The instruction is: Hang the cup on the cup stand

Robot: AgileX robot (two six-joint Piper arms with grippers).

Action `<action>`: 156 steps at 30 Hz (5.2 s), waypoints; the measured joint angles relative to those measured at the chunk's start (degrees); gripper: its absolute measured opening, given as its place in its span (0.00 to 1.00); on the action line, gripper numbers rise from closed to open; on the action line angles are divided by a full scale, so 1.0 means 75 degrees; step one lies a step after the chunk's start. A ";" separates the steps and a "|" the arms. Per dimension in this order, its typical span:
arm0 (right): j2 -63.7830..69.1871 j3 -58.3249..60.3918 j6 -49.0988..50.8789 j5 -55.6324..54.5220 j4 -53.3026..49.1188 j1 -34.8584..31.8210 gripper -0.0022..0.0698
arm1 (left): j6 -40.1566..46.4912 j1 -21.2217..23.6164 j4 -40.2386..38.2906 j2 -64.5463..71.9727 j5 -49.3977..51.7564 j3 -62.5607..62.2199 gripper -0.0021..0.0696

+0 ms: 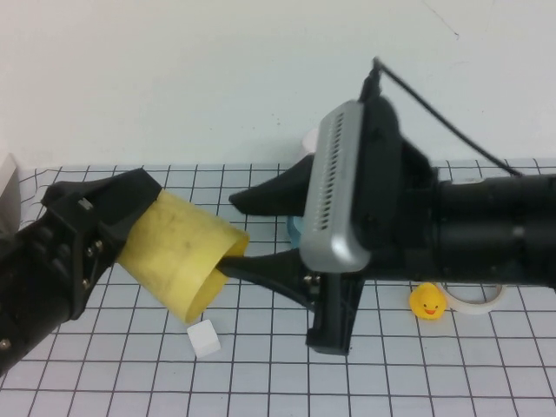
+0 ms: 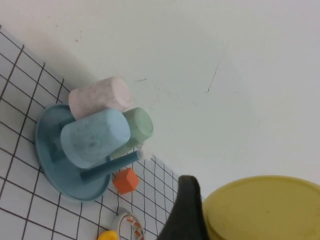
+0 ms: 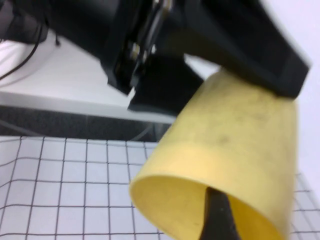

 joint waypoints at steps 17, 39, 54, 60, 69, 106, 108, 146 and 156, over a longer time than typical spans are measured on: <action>-0.1583 0.0000 0.1141 -0.0609 -0.1643 0.0000 0.61 | 0.2061 0.0000 0.0058 0.0034 -0.0181 -0.0974 0.77; -0.4567 0.0000 0.7821 0.2939 -0.6146 0.0000 0.05 | 0.3078 0.0000 0.3206 0.3335 -0.0037 -0.3456 0.77; -0.5971 0.1752 1.2502 0.5071 -1.0996 0.0000 0.04 | 0.3062 -0.0069 0.3549 0.6732 0.0087 -0.6070 0.77; -0.7164 0.3546 1.3210 0.3436 -1.1208 0.0000 0.04 | 0.3049 -0.0323 0.3900 0.7981 -0.0197 -0.6806 0.77; -0.8002 0.4952 1.3432 0.2707 -1.1229 0.0000 0.04 | 0.2575 -0.0943 0.5374 0.9303 -0.1568 -0.7513 0.77; -0.8051 0.5019 1.3631 0.2676 -1.1481 0.0000 0.04 | -0.2382 -0.0980 0.9524 1.0758 -0.2884 -0.7633 0.77; -0.8051 0.5019 1.3687 0.2676 -1.1504 0.0000 0.04 | -0.2382 -0.0980 0.9573 1.0832 -0.2884 -0.7633 0.77; -0.8051 0.5033 1.3839 0.2639 -1.1590 0.0000 0.04 | 0.0809 -0.0980 0.8790 0.8508 -0.1441 -0.7649 0.14; -0.8051 0.5031 1.3937 0.2504 -1.1590 0.0000 0.03 | 0.6768 -0.0989 0.3163 0.5522 -0.2837 -0.7193 0.03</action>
